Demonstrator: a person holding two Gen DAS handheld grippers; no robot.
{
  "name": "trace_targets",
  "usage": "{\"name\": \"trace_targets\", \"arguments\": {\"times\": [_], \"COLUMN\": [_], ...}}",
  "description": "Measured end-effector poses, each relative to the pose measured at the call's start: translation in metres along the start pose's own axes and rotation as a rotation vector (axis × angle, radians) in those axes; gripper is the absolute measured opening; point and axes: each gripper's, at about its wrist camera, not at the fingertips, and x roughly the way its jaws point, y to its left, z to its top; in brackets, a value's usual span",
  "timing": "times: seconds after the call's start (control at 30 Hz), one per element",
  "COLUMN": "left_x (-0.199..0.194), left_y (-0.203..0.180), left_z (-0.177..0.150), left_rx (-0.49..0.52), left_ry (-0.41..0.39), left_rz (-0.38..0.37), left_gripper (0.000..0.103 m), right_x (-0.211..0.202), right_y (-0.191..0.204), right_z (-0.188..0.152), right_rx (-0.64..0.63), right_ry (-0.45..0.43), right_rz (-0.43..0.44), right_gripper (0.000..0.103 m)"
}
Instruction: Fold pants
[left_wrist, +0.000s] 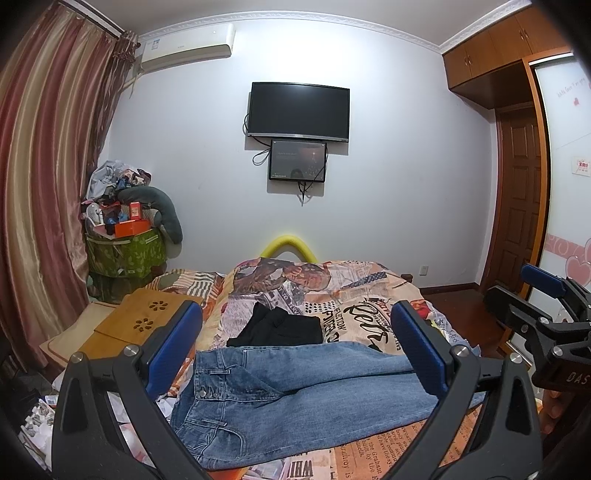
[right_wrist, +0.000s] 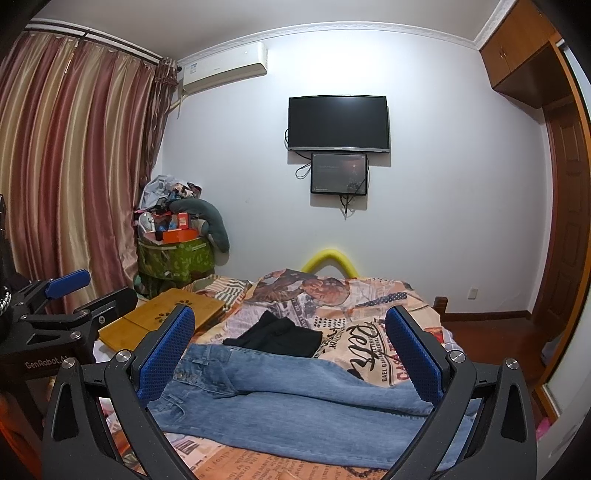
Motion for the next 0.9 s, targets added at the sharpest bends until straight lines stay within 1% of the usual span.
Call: {"name": "trace_targets", "arguments": {"times": [0.57, 0.9], "left_x": [-0.0016, 0.0000], "left_y": [-0.0022, -0.0016], "left_z": [0.0028, -0.0009], "left_rx": [-0.003, -0.004], "left_ry": [-0.004, -0.006], "left_rz": [0.008, 0.012], "left_gripper": [0.103, 0.103], "right_x": [0.0035, 0.0041], "right_y": [-0.0010, -0.0011], "right_z": [0.0001, -0.0006], "right_rx": [-0.002, -0.003], "right_ry": [0.006, 0.008], "right_rz": [0.000, -0.001], "right_gripper": [0.102, 0.102]}}
